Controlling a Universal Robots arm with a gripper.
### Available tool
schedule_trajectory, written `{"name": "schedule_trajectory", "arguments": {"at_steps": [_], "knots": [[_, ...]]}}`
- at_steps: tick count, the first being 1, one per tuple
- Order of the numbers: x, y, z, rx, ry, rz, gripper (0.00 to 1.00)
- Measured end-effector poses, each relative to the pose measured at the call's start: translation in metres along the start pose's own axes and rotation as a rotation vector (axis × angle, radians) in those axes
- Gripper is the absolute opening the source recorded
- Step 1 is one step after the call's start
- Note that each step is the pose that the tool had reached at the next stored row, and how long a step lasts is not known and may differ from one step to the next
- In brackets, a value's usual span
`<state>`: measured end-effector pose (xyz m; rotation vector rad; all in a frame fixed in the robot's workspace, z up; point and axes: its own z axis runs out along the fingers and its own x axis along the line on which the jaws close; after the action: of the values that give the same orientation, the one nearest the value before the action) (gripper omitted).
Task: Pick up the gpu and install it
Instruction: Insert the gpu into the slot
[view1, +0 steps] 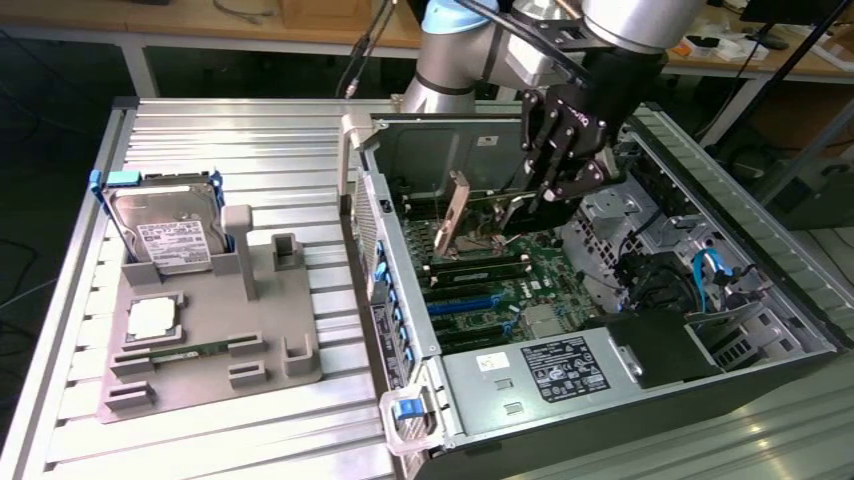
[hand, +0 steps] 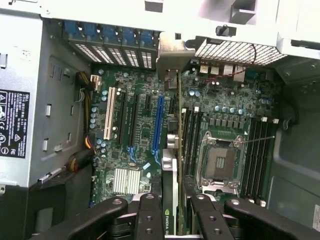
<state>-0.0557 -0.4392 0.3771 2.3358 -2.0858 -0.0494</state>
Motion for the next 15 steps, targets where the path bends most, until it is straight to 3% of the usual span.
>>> {"name": "schedule_trajectory", "arguments": {"at_steps": [15], "knots": [[0.002, -0.0005, 0.0249, 0.0034, -0.0039, 0.113, 0.27]]}}
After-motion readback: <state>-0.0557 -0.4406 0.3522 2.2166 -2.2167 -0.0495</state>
